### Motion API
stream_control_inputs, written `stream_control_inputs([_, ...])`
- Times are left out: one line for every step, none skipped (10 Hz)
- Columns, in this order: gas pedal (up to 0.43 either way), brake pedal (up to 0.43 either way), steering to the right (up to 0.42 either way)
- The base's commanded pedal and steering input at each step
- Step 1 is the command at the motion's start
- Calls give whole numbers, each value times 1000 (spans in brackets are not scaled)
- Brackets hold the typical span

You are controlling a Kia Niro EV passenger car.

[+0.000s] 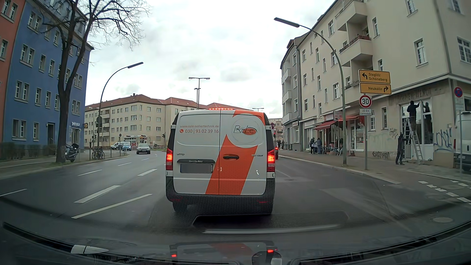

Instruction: Follow the waypoints while adhering to traffic rules and regulations

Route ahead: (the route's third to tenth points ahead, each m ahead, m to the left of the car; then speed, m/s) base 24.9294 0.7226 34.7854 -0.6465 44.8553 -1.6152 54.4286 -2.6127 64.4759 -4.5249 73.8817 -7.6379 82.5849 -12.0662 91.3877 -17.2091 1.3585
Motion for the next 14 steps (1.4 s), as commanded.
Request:
stream_control_inputs([0,274,-8])
stream_control_inputs([0,268,-8])
stream_control_inputs([0,268,-9])
stream_control_inputs([0,268,-8])
stream_control_inputs([0,268,-8])
stream_control_inputs([0,268,-8])
stream_control_inputs([0,256,-8])
stream_control_inputs([0,256,-9])
stream_control_inputs([0,250,-8])
stream_control_inputs([0,250,-9])
stream_control_inputs([0,250,-8])
stream_control_inputs([0,250,-8])
stream_control_inputs([0,262,-8])
stream_control_inputs([0,293,-8])
